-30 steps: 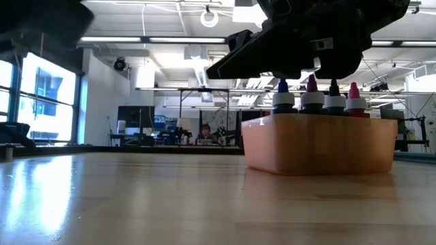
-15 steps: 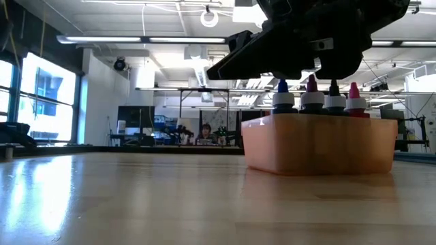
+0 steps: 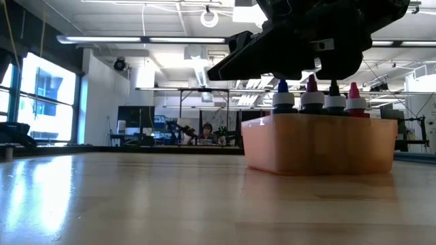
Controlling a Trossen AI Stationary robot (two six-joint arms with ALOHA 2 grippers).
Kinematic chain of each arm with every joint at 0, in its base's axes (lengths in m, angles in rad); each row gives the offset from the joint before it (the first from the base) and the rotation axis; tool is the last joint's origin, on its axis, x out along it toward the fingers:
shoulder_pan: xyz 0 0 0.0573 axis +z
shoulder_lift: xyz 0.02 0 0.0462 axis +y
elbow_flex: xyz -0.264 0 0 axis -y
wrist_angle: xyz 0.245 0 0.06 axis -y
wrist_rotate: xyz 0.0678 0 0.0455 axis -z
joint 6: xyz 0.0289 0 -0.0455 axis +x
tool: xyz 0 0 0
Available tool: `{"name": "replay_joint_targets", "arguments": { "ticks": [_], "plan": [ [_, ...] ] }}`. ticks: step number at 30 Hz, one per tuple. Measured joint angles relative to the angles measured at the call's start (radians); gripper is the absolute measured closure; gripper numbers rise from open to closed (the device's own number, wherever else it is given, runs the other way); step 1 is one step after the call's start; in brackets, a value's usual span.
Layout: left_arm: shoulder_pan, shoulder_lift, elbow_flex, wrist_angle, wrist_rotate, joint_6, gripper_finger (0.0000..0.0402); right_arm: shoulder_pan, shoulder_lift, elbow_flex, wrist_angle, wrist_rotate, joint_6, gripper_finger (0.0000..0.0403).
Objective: Pick & Place food coloring
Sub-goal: Put the small purple food coloring bottle into the orange bin
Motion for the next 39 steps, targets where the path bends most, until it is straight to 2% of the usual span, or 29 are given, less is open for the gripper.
{"name": "replay_joint_targets", "arguments": {
  "ticks": [6,10,15,17,19,24,28,31,34,39],
  "plan": [
    [0.0,-0.005,-0.027,0.017,-0.009,0.0,0.0278,0.0,0.0,0.0,0.0,0.0,0.0,0.0259],
    [0.0,-0.005,-0.027,0.018,-0.014,0.023,0.0308,0.0,0.0,0.0,0.0,0.003,0.0,0.0259],
    [0.012,-0.003,-0.025,0.026,-0.055,-0.003,0.0342,0.0,-0.021,0.0,-0.032,0.056,0.001,0.0259],
    [0.034,0.001,-0.006,0.014,-0.097,0.003,0.034,0.001,-0.066,0.0,-0.073,0.072,0.001,0.0259],
    [0.077,0.005,0.02,-0.001,-0.199,0.065,0.0331,0.002,-0.129,0.0,-0.116,0.085,0.001,0.0259],
    [0.222,0.003,0.111,0.013,-0.424,0.382,0.0321,0.002,-0.34,0.0,-0.309,0.209,0.018,0.0259],
    [0.39,0.003,0.19,0.075,-0.488,0.754,0.032,0.0,-0.501,0.0,-0.501,0.35,0.084,0.0259],
    [0.523,0.01,0.213,0.232,-0.483,1.04,0.0319,0.0,-0.595,0.0,-0.642,0.394,0.179,0.0259],
    [0.635,0.01,0.214,0.441,-0.458,1.304,0.0319,0.0,-0.655,0.0,-0.777,0.385,0.277,0.0259],
    [0.747,0.024,0.214,0.709,-0.296,1.622,0.0319,0.0,-0.683,0.0,-0.945,0.38,0.403,0.0259]
  ]
}}
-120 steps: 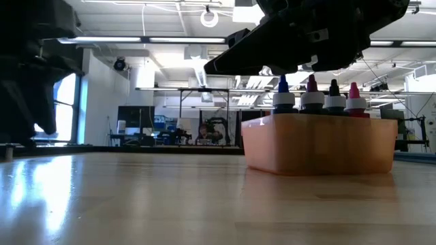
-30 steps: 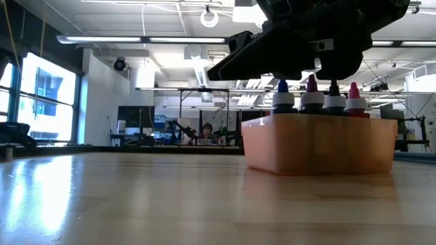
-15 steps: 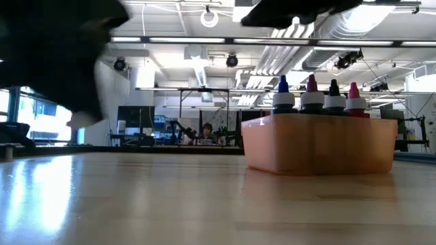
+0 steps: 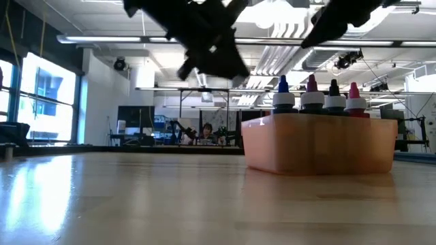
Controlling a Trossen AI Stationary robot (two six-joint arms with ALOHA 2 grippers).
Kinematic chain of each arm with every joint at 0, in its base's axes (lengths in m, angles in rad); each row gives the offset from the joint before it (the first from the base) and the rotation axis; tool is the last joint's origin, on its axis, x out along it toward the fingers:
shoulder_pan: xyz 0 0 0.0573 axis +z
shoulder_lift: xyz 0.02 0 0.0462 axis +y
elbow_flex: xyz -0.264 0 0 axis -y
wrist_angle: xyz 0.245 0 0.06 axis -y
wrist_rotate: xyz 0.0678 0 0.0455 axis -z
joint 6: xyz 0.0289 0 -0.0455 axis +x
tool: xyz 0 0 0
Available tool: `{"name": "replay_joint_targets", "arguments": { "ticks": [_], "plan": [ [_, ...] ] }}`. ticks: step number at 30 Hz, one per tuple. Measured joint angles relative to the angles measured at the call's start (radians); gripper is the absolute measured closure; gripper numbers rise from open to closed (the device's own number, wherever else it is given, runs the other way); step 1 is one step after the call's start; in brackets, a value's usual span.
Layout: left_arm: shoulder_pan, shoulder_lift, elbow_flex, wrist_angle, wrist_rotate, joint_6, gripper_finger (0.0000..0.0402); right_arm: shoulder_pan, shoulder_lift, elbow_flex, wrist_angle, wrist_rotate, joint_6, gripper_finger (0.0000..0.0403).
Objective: Pick & Place food coloring
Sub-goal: Put the small purple food coloring bottle into the orange bin, then put the small blue food coloring bottle into the orange bin
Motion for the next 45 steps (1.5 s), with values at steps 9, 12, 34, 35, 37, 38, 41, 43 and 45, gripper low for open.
{"name": "replay_joint_targets", "arguments": {
  "ticks": [9,12,34,35,37,38,41,43,45],
  "plan": [
    [0.018,0.154,0.002,0.269,0.175,0.182,0.0318,0.0,0.0,-0.062,0.036,0.02,-0.05,0.0259],
    [0.011,0.189,0.002,0.278,0.173,0.182,0.0318,0.0,0.0,-0.1,0.097,0.022,-0.083,0.0259],
    [0.013,0.224,0.001,0.224,0.266,0.27,0.0296,0.0,0.001,-0.132,0.183,0.139,-0.122,0.0259],
    [0.013,0.224,0.001,0.227,0.266,0.27,0.0287,0.0,0.001,-0.132,0.183,0.138,-0.122,0.0259],
    [0.013,0.224,0.001,0.231,0.265,0.271,0.0269,0.0,0.001,-0.132,0.183,0.138,-0.122,0.0259],
    [0.013,0.224,0.001,0.235,0.265,0.27,0.0261,0.0,0.001,-0.132,0.183,0.138,-0.122,0.0259],
    [0.013,0.224,0.002,0.247,0.265,0.268,0.024,0.0,0.001,-0.132,0.184,0.138,-0.122,0.0259],
    [0.013,0.211,0.017,0.204,0.272,0.255,0.0234,0.0,0.001,-0.132,0.185,0.138,-0.122,0.0259],
    [0.013,0.179,0.063,0.095,0.293,0.241,0.0233,0.0,0.001,-0.132,0.194,0.138,-0.122,0.0259]
  ]
}}
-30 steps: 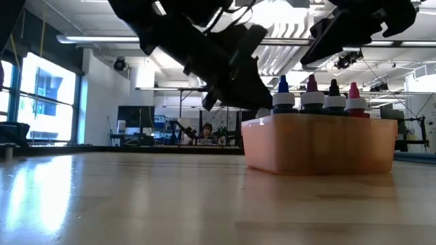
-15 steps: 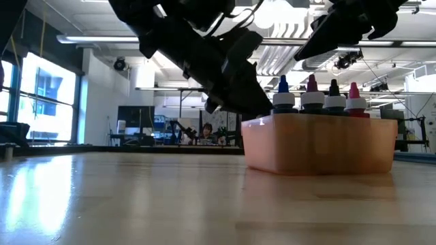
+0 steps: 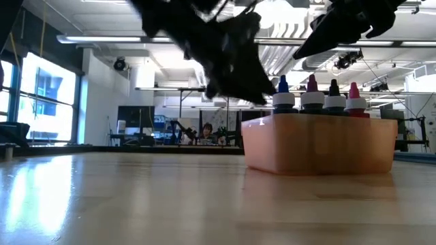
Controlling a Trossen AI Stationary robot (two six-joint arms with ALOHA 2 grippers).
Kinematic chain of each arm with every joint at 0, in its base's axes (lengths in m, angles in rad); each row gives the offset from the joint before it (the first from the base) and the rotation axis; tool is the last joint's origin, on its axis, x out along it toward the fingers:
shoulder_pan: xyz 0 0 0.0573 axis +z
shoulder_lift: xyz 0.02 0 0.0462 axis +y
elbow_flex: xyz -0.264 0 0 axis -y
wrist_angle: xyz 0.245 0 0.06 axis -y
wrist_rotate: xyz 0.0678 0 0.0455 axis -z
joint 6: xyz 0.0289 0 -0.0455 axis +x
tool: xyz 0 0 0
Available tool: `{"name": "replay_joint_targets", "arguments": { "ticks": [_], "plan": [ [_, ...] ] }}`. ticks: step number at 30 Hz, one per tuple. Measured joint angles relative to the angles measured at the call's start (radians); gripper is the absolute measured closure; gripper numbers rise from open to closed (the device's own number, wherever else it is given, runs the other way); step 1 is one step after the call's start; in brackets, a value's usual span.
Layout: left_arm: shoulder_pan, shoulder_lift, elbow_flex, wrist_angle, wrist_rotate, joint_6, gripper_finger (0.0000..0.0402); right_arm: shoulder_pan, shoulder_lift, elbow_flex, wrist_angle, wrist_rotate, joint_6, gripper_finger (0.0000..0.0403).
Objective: Pick & Place food coloring
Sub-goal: Put the small blue food coloring bottle into the orange bin
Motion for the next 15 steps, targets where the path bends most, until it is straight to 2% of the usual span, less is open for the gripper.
{"name": "replay_joint_targets", "arguments": {
  "ticks": [2,5,11,14,15],
  "plan": [
    [0.0,-0.053,0.059,-0.196,0.015,0.0,0.0233,0.0,0.0,0.0,0.01,-0.001,0.0,0.0259],
    [0.0,-0.107,0.199,-0.595,0.035,-0.004,0.0232,0.0,0.0,0.0,0.034,-0.016,0.0,0.0259],
    [-0.01,-0.136,0.48,-1.373,0.055,-0.057,0.0232,0.0,0.0,0.0,0.132,-0.09,-0.035,0.0259],
    [-0.03,-0.136,0.543,-1.637,0.037,-0.186,0.0232,0.0,0.005,0.0,0.189,-0.113,-0.037,0.0259],
    [-0.037,-0.142,0.543,-1.671,0.024,-0.227,0.0232,0.0,0.006,0.0,0.203,-0.118,-0.041,0.0259]
  ]
}}
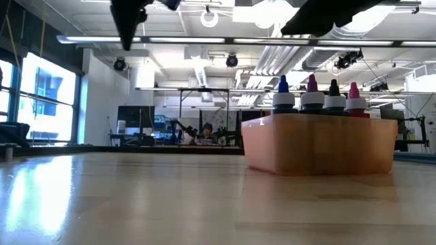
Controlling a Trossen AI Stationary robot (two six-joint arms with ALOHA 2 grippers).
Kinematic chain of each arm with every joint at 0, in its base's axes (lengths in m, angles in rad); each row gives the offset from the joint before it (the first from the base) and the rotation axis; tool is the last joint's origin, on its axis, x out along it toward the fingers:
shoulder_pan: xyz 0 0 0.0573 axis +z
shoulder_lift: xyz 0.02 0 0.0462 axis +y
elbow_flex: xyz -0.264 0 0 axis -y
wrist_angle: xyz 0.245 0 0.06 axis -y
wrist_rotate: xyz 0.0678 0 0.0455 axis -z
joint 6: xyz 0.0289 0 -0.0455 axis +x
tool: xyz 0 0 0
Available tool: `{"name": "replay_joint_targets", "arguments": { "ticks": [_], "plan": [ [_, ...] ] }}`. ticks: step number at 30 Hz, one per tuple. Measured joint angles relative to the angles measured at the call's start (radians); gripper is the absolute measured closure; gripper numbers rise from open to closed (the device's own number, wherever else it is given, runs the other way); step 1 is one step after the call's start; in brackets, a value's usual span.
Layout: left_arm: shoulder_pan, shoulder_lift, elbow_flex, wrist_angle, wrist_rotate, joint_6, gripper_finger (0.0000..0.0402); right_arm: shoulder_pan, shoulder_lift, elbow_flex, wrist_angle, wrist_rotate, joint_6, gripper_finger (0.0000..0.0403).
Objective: Pick & Place food coloring
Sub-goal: Put the small blue food coloring bottle into the orange bin
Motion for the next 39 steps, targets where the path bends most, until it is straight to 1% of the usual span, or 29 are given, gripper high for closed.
{"name": "replay_joint_targets", "arguments": {
  "ticks": [2,4,7,10,12,15,18,20,24,27,30,36,37,39],
  "plan": [
    [-0.023,-0.047,-0.047,0.068,0.002,-0.004,0.0232,0.0,0.009,0.0,0.025,-0.007,-0.021,0.0259],
    [-0.053,-0.103,-0.103,0.074,0.019,-0.029,0.0232,0.0,0.021,0.0,0.041,-0.013,-0.035,0.0259],
    [-0.118,-0.152,-0.22,0.019,0.009,-0.141,0.0232,0.0,0.045,0.0,0.048,-0.013,-0.035,0.0259],
    [-0.188,-0.216,-0.373,0.044,0.012,-0.274,0.0232,0.0,0.074,0.0,0.041,-0.02,-0.037,0.0259],
    [-0.239,-0.262,-0.488,0.059,0.078,-0.427,0.0232,0.0,0.097,0.0,0.044,-0.024,-0.038,0.0259],
    [-0.306,-0.284,-0.647,0.179,0.226,-0.607,0.0232,0.0,0.134,0.0,0.049,-0.023,-0.038,0.0259],
    [-0.371,-0.292,-0.775,0.28,0.414,-0.726,0.0232,0.0,0.168,0.0,0.049,-0.017,-0.061,0.0259],
    [-0.408,-0.289,-0.854,0.375,0.533,-0.765,0.0232,0.0,0.191,0.0,0.054,-0.017,-0.084,0.0259],
    [-0.461,-0.27,-0.98,0.577,0.684,-0.749,0.0232,0.0,0.238,0.0,0.086,-0.018,-0.129,0.0259],
    [-0.483,-0.27,-1.036,0.68,0.782,-0.742,0.0232,0.0,0.271,0.0,0.112,-0.023,-0.166,0.0259],
    [-0.481,-0.257,-1.055,0.726,0.791,-0.74,0.0232,-0.006,0.302,0.001,0.154,-0.034,-0.169,0.0259],
    [-0.53,-0.234,-1.062,0.735,0.774,-0.57,0.0232,-0.017,0.35,0.0,0.19,-0.04,-0.172,0.0259],
    [-0.545,-0.226,-1.062,0.734,0.778,-0.555,0.0232,-0.02,0.353,0.0,0.193,-0.04,-0.171,0.0259],
    [-0.577,-0.202,-1.062,0.732,0.821,-0.53,0.0232,-0.02,0.358,0.0,0.189,-0.043,-0.172,0.0259]
  ]
}}
